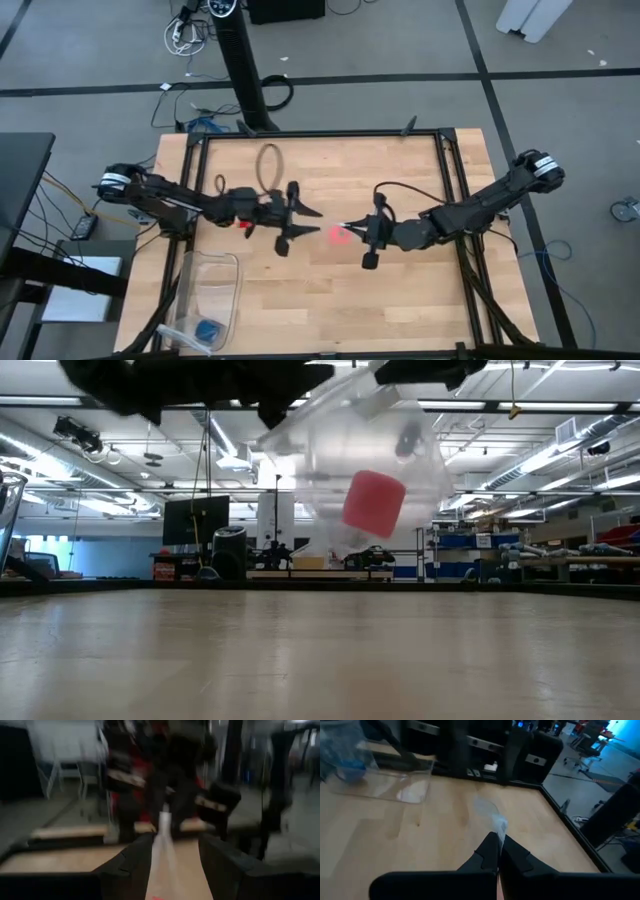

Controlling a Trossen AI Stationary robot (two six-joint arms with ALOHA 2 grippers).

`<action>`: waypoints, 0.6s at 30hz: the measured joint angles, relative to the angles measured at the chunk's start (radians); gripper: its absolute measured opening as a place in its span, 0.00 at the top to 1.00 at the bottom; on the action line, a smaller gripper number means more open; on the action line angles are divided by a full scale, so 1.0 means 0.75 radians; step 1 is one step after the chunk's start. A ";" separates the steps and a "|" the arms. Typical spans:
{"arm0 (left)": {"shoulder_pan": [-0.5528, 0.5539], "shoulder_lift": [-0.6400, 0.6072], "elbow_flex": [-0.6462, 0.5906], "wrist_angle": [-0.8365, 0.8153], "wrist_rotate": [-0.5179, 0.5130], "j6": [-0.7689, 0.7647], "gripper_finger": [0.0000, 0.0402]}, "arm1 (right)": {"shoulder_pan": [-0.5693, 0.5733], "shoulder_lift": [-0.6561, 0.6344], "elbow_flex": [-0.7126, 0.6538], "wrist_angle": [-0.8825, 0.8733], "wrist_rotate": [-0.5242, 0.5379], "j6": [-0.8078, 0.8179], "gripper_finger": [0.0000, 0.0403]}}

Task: Roll bandage
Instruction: Close the zip lock bag

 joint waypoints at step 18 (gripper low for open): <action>-0.070 0.013 0.409 -0.793 -0.235 0.131 0.63 | -0.010 0.077 0.001 0.111 -0.001 -0.065 1.00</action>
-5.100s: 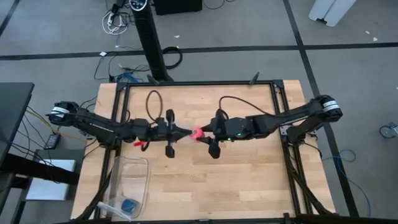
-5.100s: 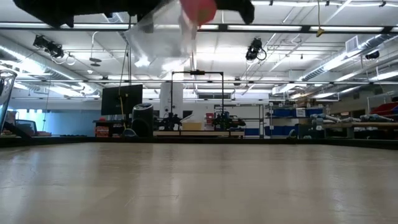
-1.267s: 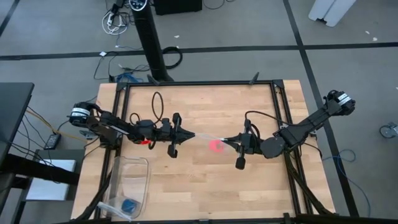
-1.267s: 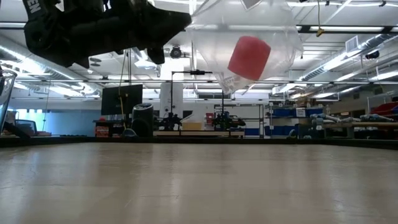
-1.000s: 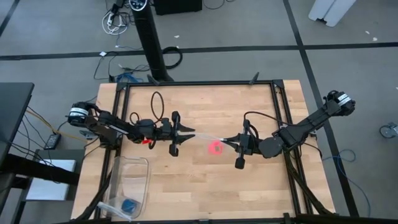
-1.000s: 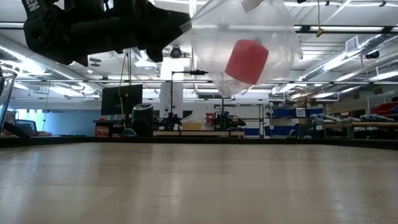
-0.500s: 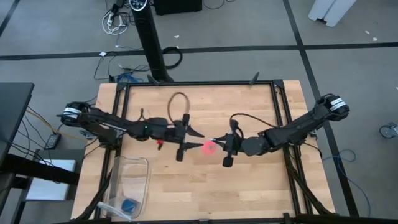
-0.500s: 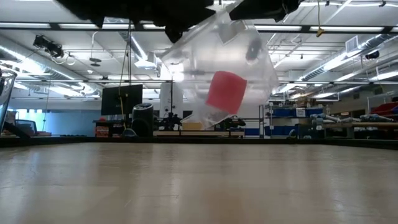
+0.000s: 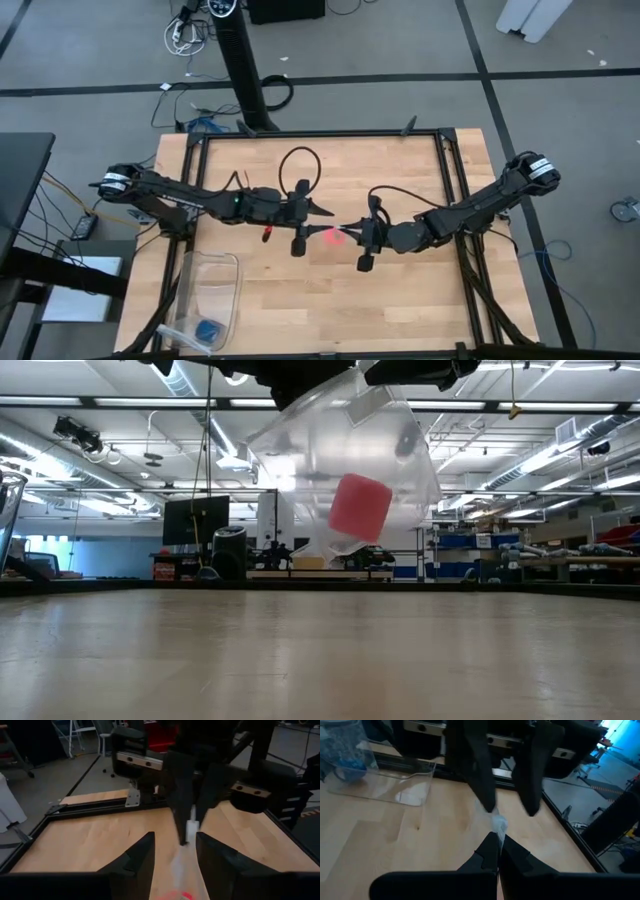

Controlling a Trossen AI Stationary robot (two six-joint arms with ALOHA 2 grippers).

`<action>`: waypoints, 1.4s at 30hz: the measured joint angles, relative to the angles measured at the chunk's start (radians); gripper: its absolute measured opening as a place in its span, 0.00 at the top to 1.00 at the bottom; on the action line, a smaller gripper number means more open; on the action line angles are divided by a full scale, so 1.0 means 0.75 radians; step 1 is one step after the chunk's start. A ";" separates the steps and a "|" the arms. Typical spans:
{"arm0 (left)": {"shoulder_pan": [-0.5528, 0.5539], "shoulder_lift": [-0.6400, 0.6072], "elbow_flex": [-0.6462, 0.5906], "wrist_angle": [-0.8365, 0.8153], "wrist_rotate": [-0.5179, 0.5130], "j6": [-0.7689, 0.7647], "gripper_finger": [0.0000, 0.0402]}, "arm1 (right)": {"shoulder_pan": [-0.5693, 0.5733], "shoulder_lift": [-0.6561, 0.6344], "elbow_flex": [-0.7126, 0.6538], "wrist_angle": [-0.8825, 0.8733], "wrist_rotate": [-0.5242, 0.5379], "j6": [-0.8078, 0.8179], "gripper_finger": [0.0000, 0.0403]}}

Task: Roll bandage
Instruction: Close the zip lock bag

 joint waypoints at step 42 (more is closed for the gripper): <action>-0.028 0.085 0.006 0.100 -0.034 0.071 0.95 | 0.004 -0.004 0.000 0.027 0.000 -0.036 1.00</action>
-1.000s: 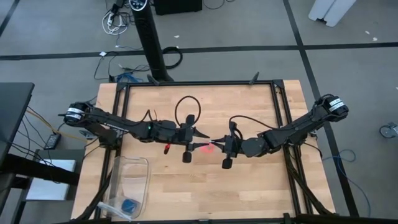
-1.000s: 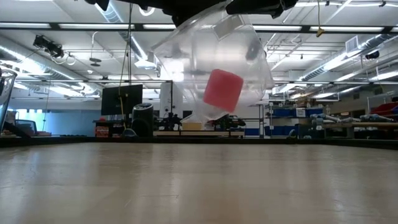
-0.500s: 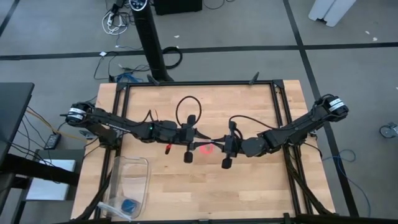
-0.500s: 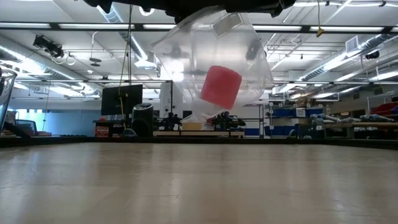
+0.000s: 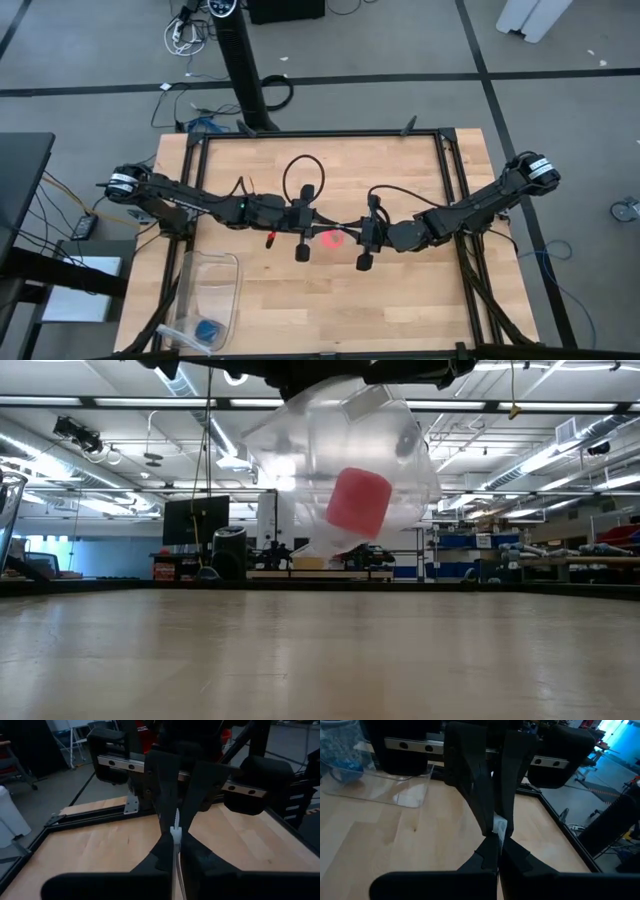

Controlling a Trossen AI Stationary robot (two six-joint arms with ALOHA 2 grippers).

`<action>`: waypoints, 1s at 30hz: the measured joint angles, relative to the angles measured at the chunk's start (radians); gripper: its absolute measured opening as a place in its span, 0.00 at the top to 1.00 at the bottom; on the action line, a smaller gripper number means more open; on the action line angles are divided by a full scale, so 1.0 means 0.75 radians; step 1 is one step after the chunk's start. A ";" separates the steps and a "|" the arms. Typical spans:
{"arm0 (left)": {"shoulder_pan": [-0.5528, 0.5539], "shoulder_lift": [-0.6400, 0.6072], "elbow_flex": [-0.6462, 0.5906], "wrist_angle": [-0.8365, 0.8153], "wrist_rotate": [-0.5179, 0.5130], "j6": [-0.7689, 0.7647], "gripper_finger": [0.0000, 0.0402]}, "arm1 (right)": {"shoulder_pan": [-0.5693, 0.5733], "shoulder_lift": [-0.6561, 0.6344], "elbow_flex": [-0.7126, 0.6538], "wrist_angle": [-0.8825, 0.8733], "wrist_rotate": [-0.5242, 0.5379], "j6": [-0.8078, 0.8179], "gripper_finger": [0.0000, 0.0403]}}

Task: Roll bandage
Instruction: Close the zip lock bag

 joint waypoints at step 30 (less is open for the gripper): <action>-0.001 -0.001 -0.002 -0.183 -0.124 0.036 0.98 | 0.012 -0.010 -0.002 -0.018 0.024 0.009 1.00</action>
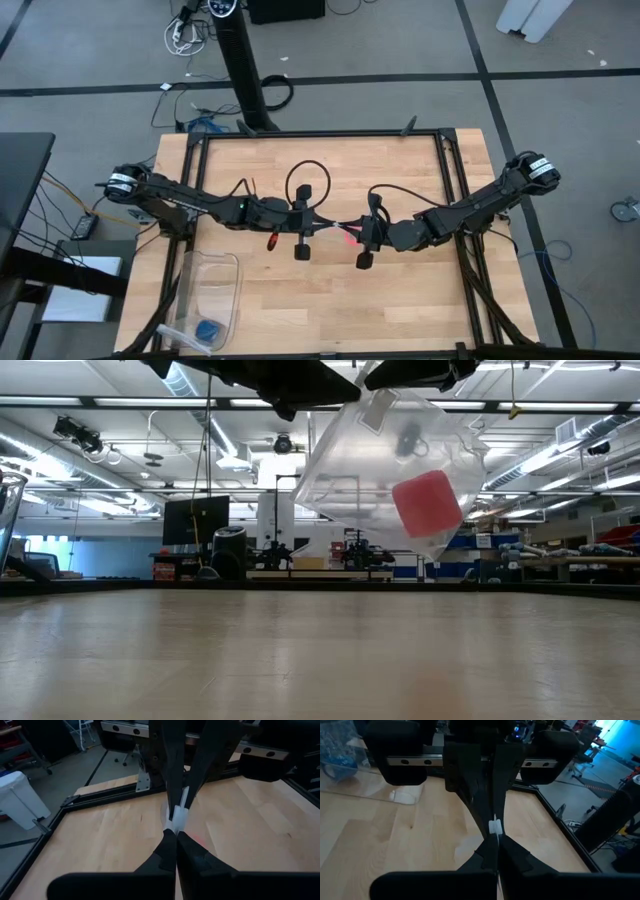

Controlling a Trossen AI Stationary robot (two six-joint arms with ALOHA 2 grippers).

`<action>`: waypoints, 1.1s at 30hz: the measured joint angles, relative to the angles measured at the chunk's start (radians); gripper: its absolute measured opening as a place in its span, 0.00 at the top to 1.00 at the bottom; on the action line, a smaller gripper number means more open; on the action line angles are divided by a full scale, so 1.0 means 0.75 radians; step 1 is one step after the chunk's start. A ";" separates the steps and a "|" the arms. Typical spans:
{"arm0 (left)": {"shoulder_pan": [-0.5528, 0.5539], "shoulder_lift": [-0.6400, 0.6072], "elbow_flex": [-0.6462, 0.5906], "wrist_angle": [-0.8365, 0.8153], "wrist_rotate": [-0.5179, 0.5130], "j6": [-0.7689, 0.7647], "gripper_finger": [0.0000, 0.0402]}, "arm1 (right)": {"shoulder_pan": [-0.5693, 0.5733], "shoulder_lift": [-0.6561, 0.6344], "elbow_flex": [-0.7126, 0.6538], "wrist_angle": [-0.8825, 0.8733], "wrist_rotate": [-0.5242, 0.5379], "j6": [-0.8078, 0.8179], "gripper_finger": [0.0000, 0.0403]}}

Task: Roll bandage
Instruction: Close the zip lock bag

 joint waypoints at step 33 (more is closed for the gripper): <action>-0.015 -0.016 -0.007 0.218 0.091 -0.103 0.72 | 0.003 -0.007 0.004 -0.023 -0.002 0.028 1.00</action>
